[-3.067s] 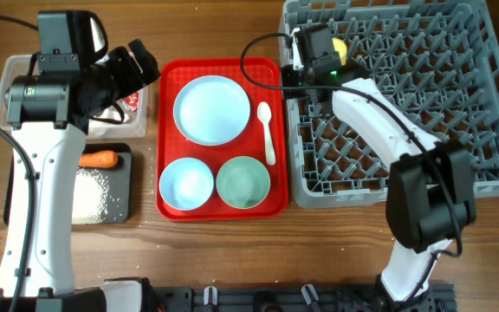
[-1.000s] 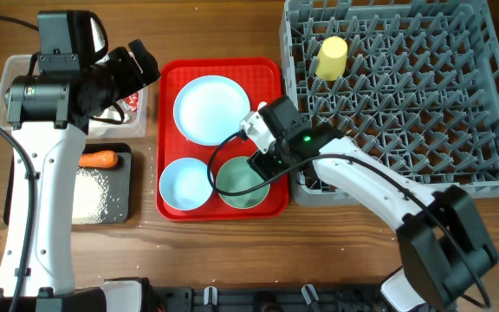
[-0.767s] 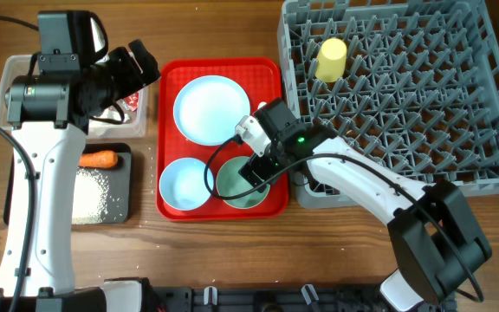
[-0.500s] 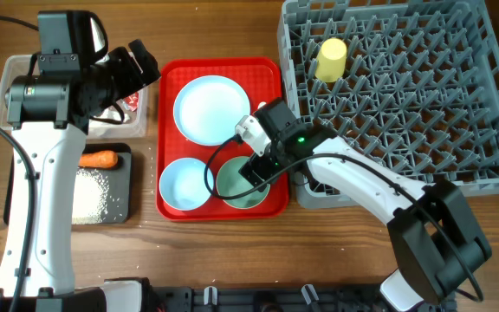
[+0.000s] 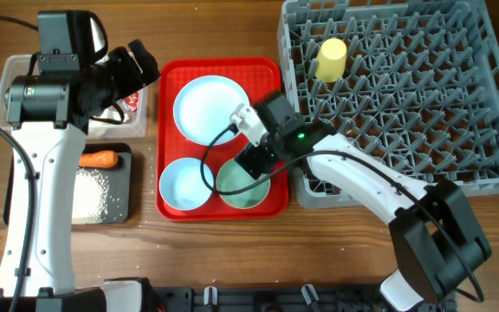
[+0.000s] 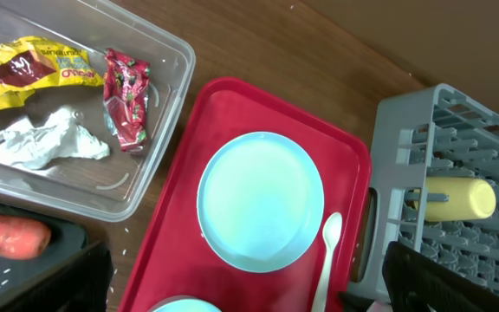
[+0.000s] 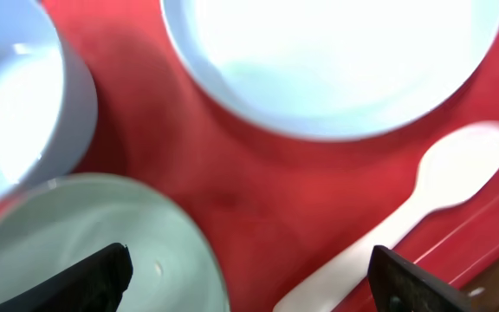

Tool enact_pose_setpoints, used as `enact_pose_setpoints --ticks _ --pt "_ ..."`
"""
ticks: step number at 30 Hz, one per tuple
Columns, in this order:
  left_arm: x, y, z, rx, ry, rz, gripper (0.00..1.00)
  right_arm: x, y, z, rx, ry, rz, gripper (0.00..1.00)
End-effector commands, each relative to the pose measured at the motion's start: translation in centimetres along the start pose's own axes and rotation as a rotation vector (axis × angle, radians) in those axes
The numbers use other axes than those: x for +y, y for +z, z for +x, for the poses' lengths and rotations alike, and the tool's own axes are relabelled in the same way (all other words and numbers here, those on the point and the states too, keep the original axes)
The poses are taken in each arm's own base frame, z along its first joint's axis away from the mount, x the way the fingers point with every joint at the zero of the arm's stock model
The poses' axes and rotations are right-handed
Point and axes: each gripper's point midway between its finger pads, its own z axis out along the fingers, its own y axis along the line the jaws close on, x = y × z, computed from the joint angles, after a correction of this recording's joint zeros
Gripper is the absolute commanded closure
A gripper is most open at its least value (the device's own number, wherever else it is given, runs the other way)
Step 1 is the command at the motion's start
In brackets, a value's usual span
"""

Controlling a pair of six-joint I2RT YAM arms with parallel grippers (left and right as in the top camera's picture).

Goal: Sort waste into correct bins and load items into the dishwasher rack
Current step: 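Reach right gripper to green bowl on red tray and grasp rim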

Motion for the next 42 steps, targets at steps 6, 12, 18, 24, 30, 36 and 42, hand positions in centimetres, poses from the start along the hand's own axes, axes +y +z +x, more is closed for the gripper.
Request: enact_pose_setpoints --ticks 6,12,18,24,30,36,42 --pt "0.3 -0.1 -0.3 -0.012 0.013 -0.012 0.00 0.2 -0.2 -0.9 0.004 -0.035 -0.016 0.12" --pt "0.3 -0.1 -0.3 -0.012 0.013 -0.012 0.00 0.4 0.1 -0.6 0.032 -0.068 0.035 0.15" --pt "0.3 -0.1 -0.3 -0.012 0.013 -0.012 0.00 1.2 0.3 -0.5 0.043 -0.131 0.031 0.22" --pt "0.3 -0.1 -0.3 -0.012 0.013 -0.012 0.00 1.9 1.6 1.7 0.130 -0.163 -0.002 0.30" --pt "0.3 -0.1 -0.3 -0.012 0.013 -0.012 0.00 2.0 3.2 3.0 0.182 -0.183 -0.003 0.34" --pt "0.3 -0.1 -0.3 -0.012 0.013 -0.012 0.00 2.0 3.2 3.0 0.179 -0.183 -0.001 0.62" --pt "0.3 -0.1 -0.3 -0.012 0.013 -0.012 0.00 1.9 3.2 3.0 0.182 -0.184 0.007 0.82"
